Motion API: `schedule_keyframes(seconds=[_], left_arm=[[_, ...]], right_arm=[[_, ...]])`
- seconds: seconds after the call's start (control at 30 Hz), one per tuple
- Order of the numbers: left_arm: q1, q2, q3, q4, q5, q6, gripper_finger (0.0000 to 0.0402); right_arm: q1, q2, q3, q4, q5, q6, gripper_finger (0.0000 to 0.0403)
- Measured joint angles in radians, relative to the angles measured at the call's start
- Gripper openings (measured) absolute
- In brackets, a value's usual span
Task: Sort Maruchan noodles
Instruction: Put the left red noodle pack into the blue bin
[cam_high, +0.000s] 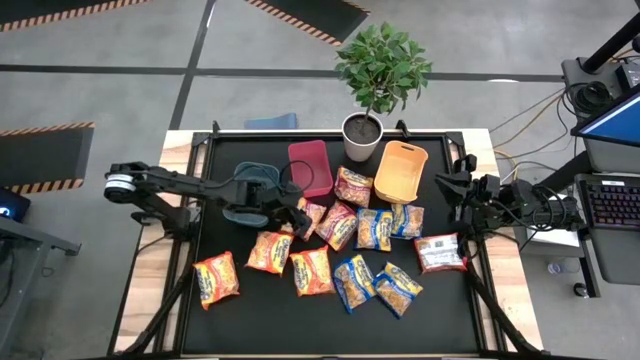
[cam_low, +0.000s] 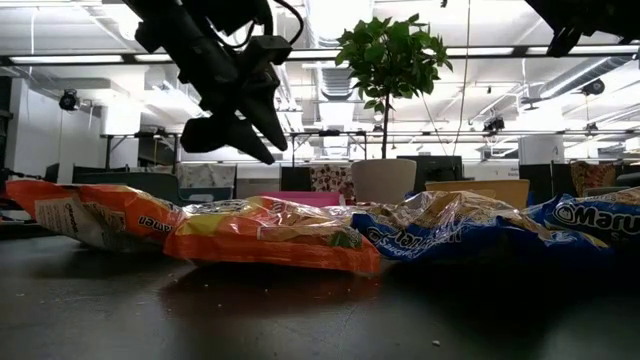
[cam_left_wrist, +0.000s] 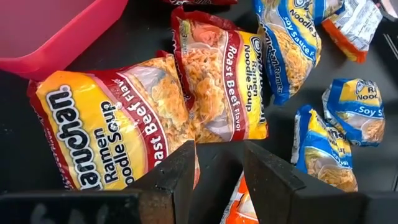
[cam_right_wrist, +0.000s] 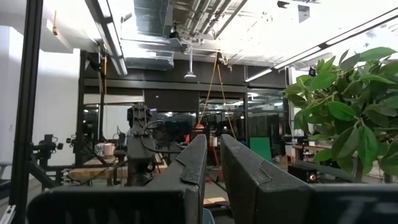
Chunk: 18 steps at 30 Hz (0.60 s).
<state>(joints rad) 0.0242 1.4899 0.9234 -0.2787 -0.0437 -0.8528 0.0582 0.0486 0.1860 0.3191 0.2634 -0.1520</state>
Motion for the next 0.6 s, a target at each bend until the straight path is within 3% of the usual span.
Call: schedule_keyframes(seconds=[0.17,0.47,0.6], left_arm=[[0.0,0.0,0.0,0.006,-0.002,-0.011,0.0137],[0.0,-0.001,0.0,0.014,-0.097,-0.029,0.0239],[0.004,0.011,0.0,0.017,-0.123,-0.032,0.025]], right_arm=[[0.0,0.0,0.0,0.0,0.0,0.001,0.0038],[0.0,0.0,0.0,0.005,0.0,-0.002,0.0038],[0.0,0.0,0.0,0.005,0.0,-0.005,0.0038]])
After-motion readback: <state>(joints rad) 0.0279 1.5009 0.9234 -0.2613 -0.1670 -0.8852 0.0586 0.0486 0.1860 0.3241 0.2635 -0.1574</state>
